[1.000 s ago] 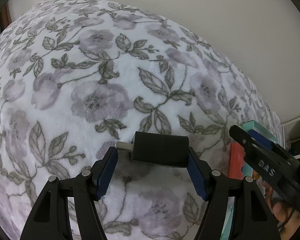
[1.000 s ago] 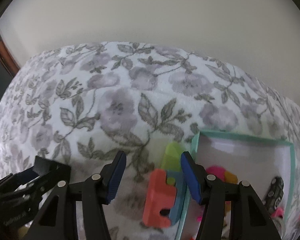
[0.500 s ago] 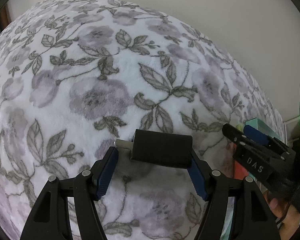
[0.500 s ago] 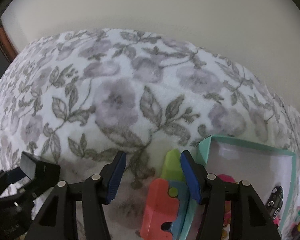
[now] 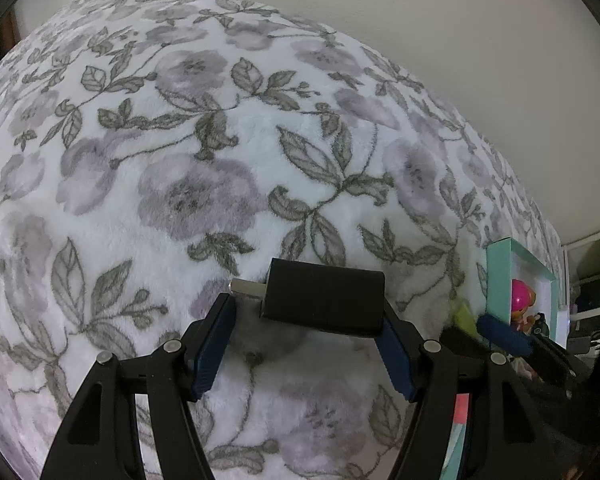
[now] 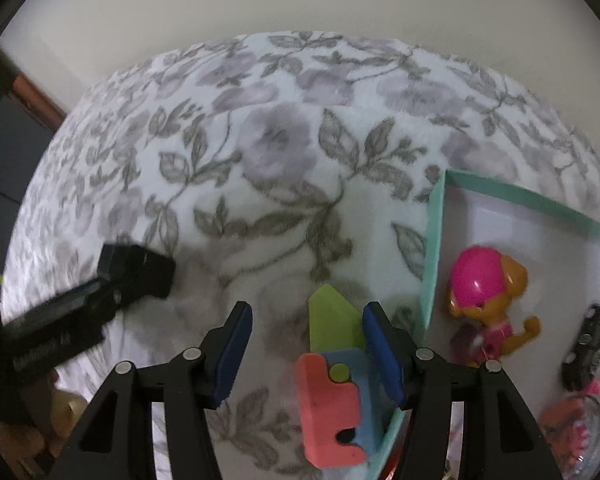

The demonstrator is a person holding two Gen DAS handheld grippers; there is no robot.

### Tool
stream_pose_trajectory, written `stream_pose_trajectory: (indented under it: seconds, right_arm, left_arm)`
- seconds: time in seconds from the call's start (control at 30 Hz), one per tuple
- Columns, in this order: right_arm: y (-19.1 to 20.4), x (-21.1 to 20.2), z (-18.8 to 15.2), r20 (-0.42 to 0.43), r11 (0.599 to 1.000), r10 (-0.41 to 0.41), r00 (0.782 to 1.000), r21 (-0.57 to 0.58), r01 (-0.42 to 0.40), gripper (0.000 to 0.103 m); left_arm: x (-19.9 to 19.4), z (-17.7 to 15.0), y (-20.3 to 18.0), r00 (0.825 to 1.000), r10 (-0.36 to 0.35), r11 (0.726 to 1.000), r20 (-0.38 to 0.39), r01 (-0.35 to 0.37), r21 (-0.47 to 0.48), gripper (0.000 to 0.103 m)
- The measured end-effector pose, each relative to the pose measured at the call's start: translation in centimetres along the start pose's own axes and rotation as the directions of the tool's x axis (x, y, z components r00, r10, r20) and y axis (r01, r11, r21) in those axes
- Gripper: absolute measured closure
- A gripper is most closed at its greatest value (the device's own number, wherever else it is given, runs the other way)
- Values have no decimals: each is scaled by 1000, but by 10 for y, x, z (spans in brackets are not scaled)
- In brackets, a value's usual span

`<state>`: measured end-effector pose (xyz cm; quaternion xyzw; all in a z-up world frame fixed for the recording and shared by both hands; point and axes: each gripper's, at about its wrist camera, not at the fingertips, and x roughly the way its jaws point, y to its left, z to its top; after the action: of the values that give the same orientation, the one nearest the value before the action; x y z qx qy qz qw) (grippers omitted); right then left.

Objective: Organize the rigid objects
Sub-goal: 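Grasp the black charger with the left gripper while the right grasps the foam toy, then lift and carry the charger and foam toy with both grippers over the tray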

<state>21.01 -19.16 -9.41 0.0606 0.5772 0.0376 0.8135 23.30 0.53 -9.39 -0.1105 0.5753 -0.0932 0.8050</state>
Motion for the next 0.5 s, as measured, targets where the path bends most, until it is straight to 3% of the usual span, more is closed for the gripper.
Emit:
stream_pose_trajectory:
  seconds: [0.13, 0.2, 0.4, 0.5]
  right_arm:
    - [8, -3, -9, -6, 997, -57, 998, -60, 57, 41]
    - [9, -3, -12, -11, 994, -84, 996, -69, 83, 44]
    - [17, 1, -21, -45, 988, -135, 990, -82, 131, 44]
    - [16, 7, -27, -77, 994, -106, 991, -47, 103, 44]
  left_arm:
    - [2, 1, -3, 1000, 5, 1000, 16, -5, 12, 35]
    - [3, 1, -5, 1000, -3, 1000, 17, 3, 25, 45]
    - [5, 2, -10, 1000, 12, 998, 8, -13, 68, 45]
    - [5, 2, -10, 1000, 6, 997, 1, -6, 77, 46]
